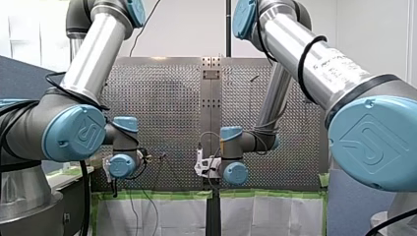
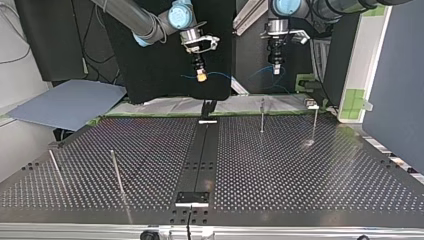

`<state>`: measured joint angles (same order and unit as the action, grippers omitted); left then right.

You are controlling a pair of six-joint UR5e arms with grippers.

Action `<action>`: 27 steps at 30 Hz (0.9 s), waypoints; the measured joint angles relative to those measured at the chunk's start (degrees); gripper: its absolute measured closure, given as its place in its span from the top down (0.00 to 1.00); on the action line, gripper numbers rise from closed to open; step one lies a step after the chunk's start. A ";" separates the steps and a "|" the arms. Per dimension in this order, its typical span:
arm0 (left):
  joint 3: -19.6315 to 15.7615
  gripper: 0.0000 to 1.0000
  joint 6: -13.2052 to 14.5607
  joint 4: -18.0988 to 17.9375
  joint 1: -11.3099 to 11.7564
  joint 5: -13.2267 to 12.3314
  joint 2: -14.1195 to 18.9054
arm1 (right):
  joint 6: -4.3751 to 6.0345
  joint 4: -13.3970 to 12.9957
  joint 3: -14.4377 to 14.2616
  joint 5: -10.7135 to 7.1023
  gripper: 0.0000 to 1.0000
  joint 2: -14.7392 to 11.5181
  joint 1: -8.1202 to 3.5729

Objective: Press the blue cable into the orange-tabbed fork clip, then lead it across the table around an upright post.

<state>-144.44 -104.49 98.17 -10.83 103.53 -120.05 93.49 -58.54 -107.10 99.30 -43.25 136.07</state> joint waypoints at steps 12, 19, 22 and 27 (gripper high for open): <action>4.00 0.00 -2.04 -4.15 1.33 -1.78 -5.65 | 0.01 3.40 4.56 -0.22 0.00 3.76 -0.45; 5.80 0.00 -2.20 -4.53 1.96 -2.10 -9.16 | 0.00 5.53 6.75 -0.24 0.00 3.81 -1.10; 5.91 0.00 -1.88 -4.55 2.12 -1.95 -10.96 | -0.04 5.86 7.30 -0.26 0.00 3.82 -1.60; 6.31 0.00 -0.57 -4.53 2.31 -1.90 -13.46 | -0.16 6.03 7.94 -0.32 0.00 3.82 -2.60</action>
<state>-138.13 -105.06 93.64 -8.52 101.63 -133.51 93.34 -52.51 -99.16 98.99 -39.43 133.47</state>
